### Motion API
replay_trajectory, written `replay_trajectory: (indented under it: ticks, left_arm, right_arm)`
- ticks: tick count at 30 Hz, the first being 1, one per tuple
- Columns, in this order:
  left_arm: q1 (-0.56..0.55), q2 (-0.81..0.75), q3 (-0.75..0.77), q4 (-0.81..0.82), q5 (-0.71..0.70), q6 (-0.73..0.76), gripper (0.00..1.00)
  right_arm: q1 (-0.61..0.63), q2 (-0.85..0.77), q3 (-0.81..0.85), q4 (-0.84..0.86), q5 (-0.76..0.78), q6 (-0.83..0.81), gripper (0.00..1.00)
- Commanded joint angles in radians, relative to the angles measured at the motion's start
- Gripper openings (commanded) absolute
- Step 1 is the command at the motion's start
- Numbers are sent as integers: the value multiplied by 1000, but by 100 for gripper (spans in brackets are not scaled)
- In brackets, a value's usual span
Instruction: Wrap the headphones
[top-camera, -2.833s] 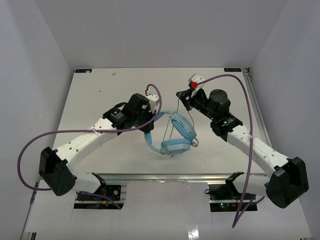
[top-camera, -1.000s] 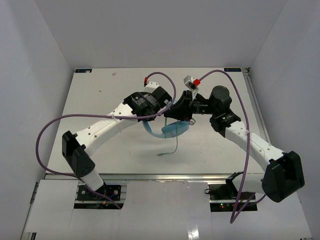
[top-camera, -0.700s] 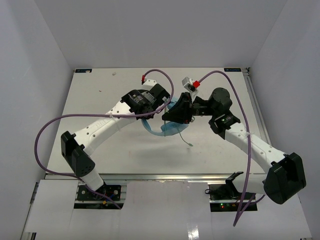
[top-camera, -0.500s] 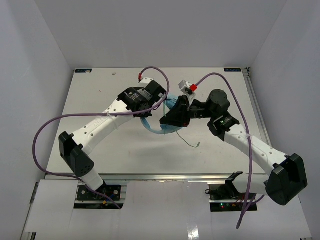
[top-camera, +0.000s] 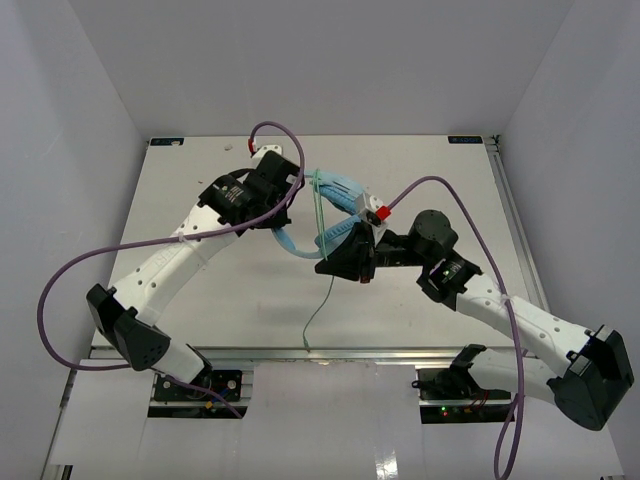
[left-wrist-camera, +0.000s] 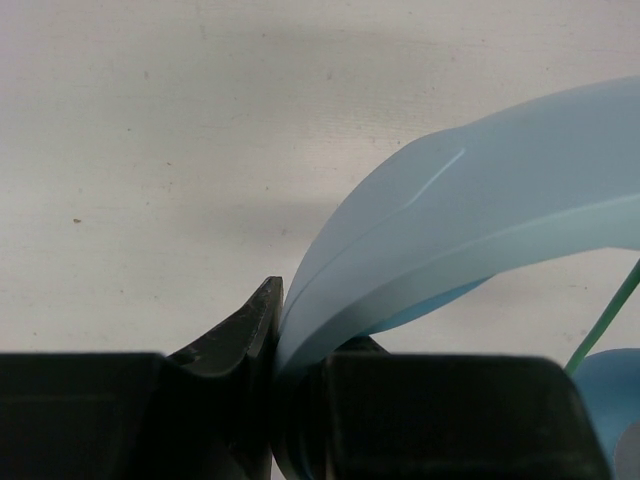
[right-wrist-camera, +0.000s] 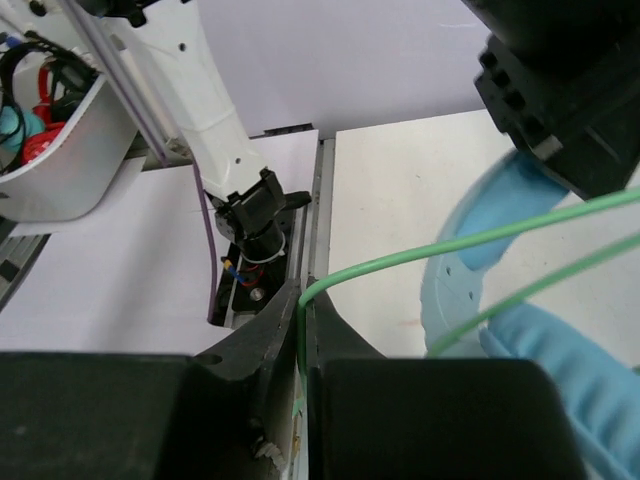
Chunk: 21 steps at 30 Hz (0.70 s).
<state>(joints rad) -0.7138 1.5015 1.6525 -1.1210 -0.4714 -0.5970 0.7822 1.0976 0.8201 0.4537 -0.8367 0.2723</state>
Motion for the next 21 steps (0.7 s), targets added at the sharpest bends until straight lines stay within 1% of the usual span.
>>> replay_trajectory:
  ticks: [1, 3, 7, 16, 19, 21]
  left_arm:
    - [49, -66, 3, 166, 8, -115, 0]
    - [50, -73, 1, 175, 24, -118, 0]
    - [51, -79, 4, 179, 29, -138, 0]
    - [50, -142, -13, 195, 30, -184, 0]
    - [50, -166, -7, 187, 9, -201, 0]
    - [50, -178, 3, 168, -9, -215, 0]
  right_arm:
    - [67, -62, -113, 70, -2, -13, 8]
    - [77, -62, -171, 118, 18, -2, 8]
    - [101, -31, -202, 172, 31, 11, 8]
    - [143, -2, -213, 180, 96, -10, 14]
    - [145, -8, -209, 169, 129, -19, 13]
    - [151, -17, -202, 137, 161, -40, 8]
